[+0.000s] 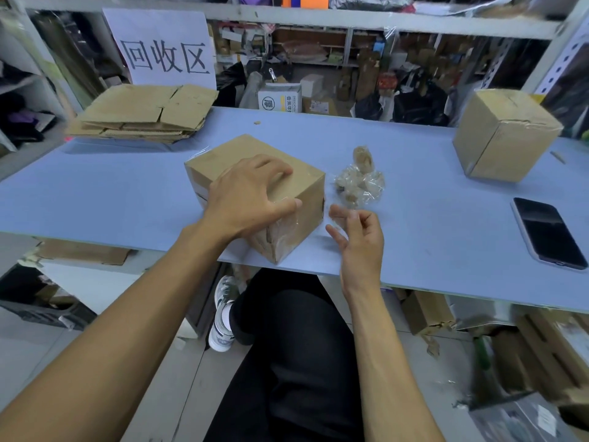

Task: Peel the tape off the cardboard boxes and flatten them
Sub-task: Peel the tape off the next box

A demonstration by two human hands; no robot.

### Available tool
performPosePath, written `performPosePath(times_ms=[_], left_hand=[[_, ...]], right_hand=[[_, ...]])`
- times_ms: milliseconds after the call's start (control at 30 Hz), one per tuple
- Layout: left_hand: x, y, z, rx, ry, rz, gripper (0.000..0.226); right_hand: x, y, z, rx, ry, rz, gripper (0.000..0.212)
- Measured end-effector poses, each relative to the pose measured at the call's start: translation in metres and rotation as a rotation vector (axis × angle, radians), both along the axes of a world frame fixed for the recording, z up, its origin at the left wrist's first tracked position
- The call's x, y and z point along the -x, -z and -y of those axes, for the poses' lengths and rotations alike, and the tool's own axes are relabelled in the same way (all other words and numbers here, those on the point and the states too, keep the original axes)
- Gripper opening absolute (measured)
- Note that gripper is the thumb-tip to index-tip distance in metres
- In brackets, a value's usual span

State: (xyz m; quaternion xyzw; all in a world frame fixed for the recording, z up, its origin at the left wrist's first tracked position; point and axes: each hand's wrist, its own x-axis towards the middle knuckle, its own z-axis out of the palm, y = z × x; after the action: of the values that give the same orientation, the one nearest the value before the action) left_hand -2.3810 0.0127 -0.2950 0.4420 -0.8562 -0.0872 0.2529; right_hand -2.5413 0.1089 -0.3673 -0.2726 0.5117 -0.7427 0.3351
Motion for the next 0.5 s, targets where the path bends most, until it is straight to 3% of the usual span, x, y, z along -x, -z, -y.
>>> performPosePath(times_ms=[67, 200, 267, 333, 467, 500], left_hand=[[0.000, -0.002, -0.002, -0.020, -0.008, 0.003, 0.065], [-0.005, -0.002, -0.010, -0.039, 0.018, -0.007, 0.068], [-0.011, -0.002, -0.014, -0.053, 0.057, -0.029, 0.066], [-0.018, -0.002, -0.018, -0.069, 0.102, -0.054, 0.063], [-0.031, -0.004, -0.022, -0.138, 0.193, -0.101, 0.061], [-0.034, -0.004, -0.021, -0.155, 0.209, -0.102, 0.061]], right_hand=[[-0.002, -0.002, -0.002, -0.026, -0.002, -0.021, 0.012], [-0.007, -0.001, -0.005, -0.078, -0.044, -0.207, 0.047], [-0.008, 0.000, -0.004, -0.085, -0.042, -0.258, 0.052], [-0.007, -0.001, -0.004, -0.078, -0.030, -0.280, 0.047], [-0.009, 0.000, -0.006, -0.017, 0.028, -0.271, 0.012], [-0.010, 0.000, -0.007, -0.018, 0.040, -0.283, 0.013]])
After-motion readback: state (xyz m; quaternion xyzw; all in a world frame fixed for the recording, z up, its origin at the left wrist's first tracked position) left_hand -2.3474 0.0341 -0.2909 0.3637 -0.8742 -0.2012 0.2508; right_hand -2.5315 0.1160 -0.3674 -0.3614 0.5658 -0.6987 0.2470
